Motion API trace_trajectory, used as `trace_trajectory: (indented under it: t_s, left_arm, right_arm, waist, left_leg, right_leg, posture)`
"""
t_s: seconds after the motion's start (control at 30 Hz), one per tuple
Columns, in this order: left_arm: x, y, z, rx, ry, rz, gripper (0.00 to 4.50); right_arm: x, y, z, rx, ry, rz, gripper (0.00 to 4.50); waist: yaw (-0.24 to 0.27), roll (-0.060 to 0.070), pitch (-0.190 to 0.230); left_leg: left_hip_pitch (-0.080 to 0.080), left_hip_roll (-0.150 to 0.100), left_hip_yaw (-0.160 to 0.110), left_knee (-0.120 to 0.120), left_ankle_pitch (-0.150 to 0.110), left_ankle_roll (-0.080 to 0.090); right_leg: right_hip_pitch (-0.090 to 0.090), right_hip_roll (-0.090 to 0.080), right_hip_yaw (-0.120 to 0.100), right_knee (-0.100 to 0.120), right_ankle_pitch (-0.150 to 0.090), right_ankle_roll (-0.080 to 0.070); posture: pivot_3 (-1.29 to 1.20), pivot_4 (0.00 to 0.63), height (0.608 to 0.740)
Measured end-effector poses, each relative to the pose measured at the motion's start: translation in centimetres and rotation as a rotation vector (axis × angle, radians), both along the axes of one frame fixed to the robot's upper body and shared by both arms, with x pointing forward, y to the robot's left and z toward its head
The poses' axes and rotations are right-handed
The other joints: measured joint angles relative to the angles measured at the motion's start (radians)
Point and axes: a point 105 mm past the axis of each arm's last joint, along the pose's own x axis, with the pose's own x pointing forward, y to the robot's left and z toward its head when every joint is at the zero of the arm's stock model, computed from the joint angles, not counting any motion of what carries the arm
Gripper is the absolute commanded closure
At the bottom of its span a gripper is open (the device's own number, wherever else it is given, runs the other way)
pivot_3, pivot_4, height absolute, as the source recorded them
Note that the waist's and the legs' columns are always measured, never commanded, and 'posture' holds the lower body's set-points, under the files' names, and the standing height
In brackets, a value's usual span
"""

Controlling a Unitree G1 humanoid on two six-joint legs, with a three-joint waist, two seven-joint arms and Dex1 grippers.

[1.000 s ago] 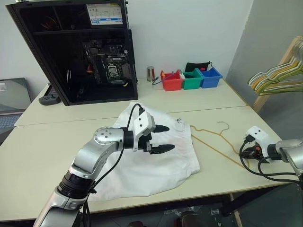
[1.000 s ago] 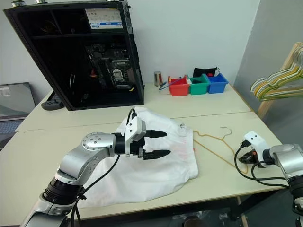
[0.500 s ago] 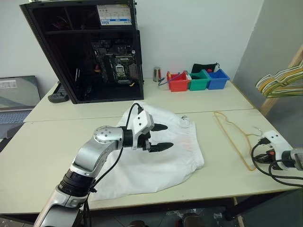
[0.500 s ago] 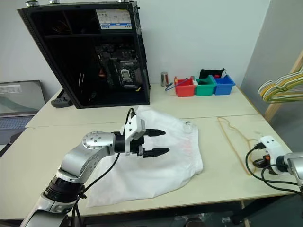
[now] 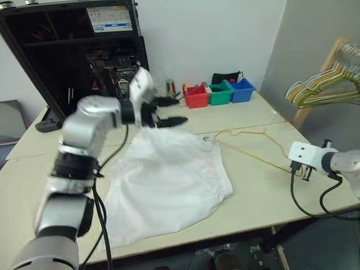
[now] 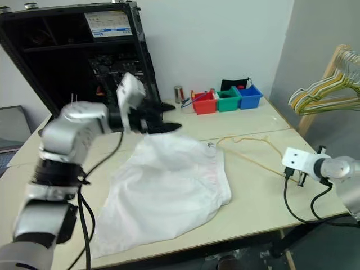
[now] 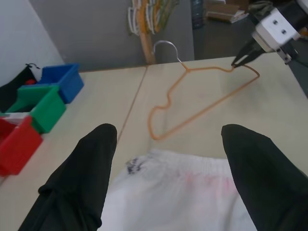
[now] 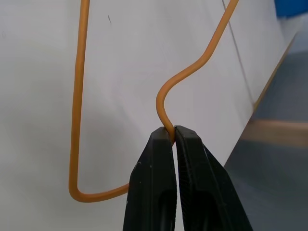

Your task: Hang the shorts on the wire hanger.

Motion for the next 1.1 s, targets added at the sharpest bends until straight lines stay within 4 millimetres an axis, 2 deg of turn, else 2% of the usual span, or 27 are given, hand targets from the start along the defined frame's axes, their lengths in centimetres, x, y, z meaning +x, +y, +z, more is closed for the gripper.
trace_trajectory:
  t_s: [0.07, 0.13, 0.2, 0.27, 0.33, 0.47, 0.57, 0.8, 1.03, 1.07, 1.1]
  left_arm:
    - [0.6, 0.5, 0.0, 0.005, -0.006, 0.021, 0.74]
    - [1.1, 1.2, -1.2, 0.025, 0.038, 0.044, 0.74]
    - [1.2, 1.6, -3.1, 0.038, 0.113, 0.039, 0.74]
    - [1.3, 1.6, -4.0, 0.026, 0.162, 0.03, 0.41]
    - [1.4, 1.5, -4.5, 0.015, 0.189, 0.017, 0.09]
    - [1.7, 1.6, -4.9, 0.029, 0.191, 0.015, 0.01]
    - [2.0, 0.9, -5.3, 0.051, 0.178, -0.001, 0.01]
    - [1.2, -0.4, -7.4, 0.144, 0.229, -0.092, 0.01]
    - [0.9, -0.5, -9.4, 0.193, 0.29, -0.086, 0.01]
    - [0.9, -0.5, -9.5, 0.194, 0.294, -0.086, 0.37]
    - [0.9, -0.7, -9.6, 0.193, 0.298, -0.089, 0.42]
  right_arm:
    - [1.1, 0.8, 1.1, -0.085, -0.087, 0.073, 4.44]
    - [2.4, 1.9, 2.9, -0.164, -0.199, 0.144, 4.44]
    - [4.1, 3.4, 6.0, -0.249, -0.374, 0.229, 4.44]
    - [5.0, 4.8, 8.3, -0.289, -0.495, 0.297, 4.5]
    - [5.4, 6.2, 9.7, -0.299, -0.574, 0.357, 4.5]
    - [5.5, 7.6, 8.4, -0.302, -0.557, 0.438, 4.5]
    - [5.3, 8.7, 7.7, -0.32, -0.548, 0.502, 4.5]
    - [5.5, 10.8, 9.0, -0.312, -0.601, 0.559, 4.5]
    - [5.4, 11.4, 9.4, -0.339, -0.621, 0.599, 4.5]
    - [5.4, 11.5, 9.6, -0.34, -0.627, 0.601, 4.5]
    - [5.4, 11.6, 9.8, -0.341, -0.635, 0.603, 4.5]
  waist:
    - [0.0, 0.001, -0.001]
    - [0.0, 0.001, 0.0]
    - [0.0, 0.002, 0.001]
    - [0.003, 0.002, 0.001]
    - [0.004, 0.002, 0.001]
    - [0.007, 0.002, 0.001]
    - [0.004, 0.002, 0.001]
    - [-0.009, 0.002, 0.001]
    - [-0.022, 0.002, 0.001]
    - [-0.023, 0.002, 0.001]
    - [-0.023, 0.002, 0.001]
  left_leg:
    - [0.0, -0.002, 0.001, 0.0, 0.0, 0.0]
    - [0.0, -0.001, 0.0, 0.0, 0.0, 0.0]
    - [0.0, -0.001, 0.0, 0.0, 0.0, 0.0]
    - [0.0, 0.0, -0.002, 0.0, 0.0, 0.0]
    - [0.0, 0.0, -0.003, 0.0, 0.0, 0.0]
    - [-0.001, -0.002, -0.002, 0.0, 0.0, 0.0]
    - [-0.001, -0.003, -0.002, 0.001, 0.0, 0.0]
    - [0.0, -0.001, -0.002, 0.0, 0.0, 0.0]
    - [0.0, -0.002, -0.002, 0.0, 0.0, 0.0]
    - [0.0, -0.002, -0.003, 0.0, 0.0, 0.0]
    - [0.0, -0.002, -0.003, 0.0, 0.0, 0.0]
  right_leg:
    - [0.0, -0.001, 0.002, 0.0, 0.0, 0.0]
    - [-0.001, -0.001, 0.001, 0.0, 0.0, 0.0]
    - [-0.002, -0.001, 0.002, 0.001, 0.0, 0.0]
    - [-0.002, 0.0, 0.0, 0.001, 0.0, 0.0]
    - [-0.002, 0.0, -0.001, 0.002, 0.0, 0.0]
    - [-0.001, -0.001, 0.001, 0.001, 0.001, -0.001]
    - [-0.001, -0.002, 0.002, 0.001, 0.001, -0.002]
    - [-0.002, -0.001, 0.001, 0.003, 0.001, -0.002]
    - [-0.002, -0.001, 0.001, 0.004, 0.001, -0.001]
    - [-0.002, -0.001, 0.001, 0.004, 0.001, -0.002]
    - [-0.002, -0.001, 0.001, 0.004, 0.001, -0.002]
  posture:
    - [-0.2, 0.0, 0.74]
    - [-0.2, 0.0, 0.74]
    - [-0.2, 0.0, 0.74]
    - [-0.2, 0.0, 0.74]
    - [-0.2, 0.0, 0.74]
    - [-0.21, 0.0, 0.74]
    - [-0.21, 0.0, 0.74]
    - [-0.22, 0.0, 0.74]
    - [-0.23, 0.0, 0.74]
    - [-0.23, 0.0, 0.74]
    - [-0.23, 0.0, 0.74]
